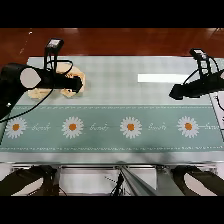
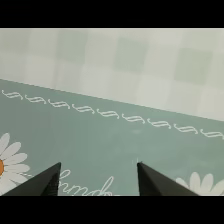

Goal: Fold the shirts.

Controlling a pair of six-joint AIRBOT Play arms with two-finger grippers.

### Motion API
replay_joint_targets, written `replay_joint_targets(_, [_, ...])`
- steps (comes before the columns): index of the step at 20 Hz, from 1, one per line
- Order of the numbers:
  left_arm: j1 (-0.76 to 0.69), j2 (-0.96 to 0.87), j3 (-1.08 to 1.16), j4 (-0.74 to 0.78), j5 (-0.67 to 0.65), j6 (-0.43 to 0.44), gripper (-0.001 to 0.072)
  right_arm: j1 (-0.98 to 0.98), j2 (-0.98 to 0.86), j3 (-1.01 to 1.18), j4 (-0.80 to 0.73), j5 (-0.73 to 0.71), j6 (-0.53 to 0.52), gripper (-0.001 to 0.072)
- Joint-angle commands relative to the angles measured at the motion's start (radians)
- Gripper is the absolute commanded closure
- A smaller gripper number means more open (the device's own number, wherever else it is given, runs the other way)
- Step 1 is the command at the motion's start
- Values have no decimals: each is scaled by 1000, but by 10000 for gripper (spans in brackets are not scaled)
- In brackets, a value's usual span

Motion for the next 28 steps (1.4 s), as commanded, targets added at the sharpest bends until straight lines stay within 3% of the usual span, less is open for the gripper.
replay_joint_targets(1, [60, -5, 0, 194, 87, -6, 19, 1, 0, 1, -51, -12, -1, 158])
replay_joint_targets(5, [225, -58, 0, 186, 192, -221, 19, 1, 0, 1, -63, -13, -1, 158])
replay_joint_targets(6, [252, -84, 0, 160, 189, -234, 18, 1, 0, 1, -63, -13, -1, 158])
replay_joint_targets(12, [323, -267, 0, -47, 201, -233, 12, 1, 0, 1, -62, -13, -1, 163])
replay_joint_targets(16, [327, -358, 0, -227, 303, -231, 6, 1, 0, 1, -62, -13, -1, 163])
replay_joint_targets(19, [328, -405, 0, -251, 405, -232, 11, 1, 0, 1, -58, -10, 0, 163])
replay_joint_targets(20, [328, -414, 0, -251, 435, -233, 45, 1, 0, 1, -55, -9, 0, 163])
replay_joint_targets(21, [328, -421, 0, -252, 458, -235, 163, 1, 0, 1, -55, -9, 0, 163])
replay_joint_targets(24, [328, -425, 0, -251, 474, -235, 694, 1, 0, 1, -56, -13, 0, 163])
replay_joint_targets(26, [328, -412, 18, -298, 459, -235, 690, 1, 0, 1, -56, -11, 0, 164])
replay_joint_targets(28, [327, -376, 69, -400, 430, -233, 691, 1, 6, 1, -55, 6, -1, 220])
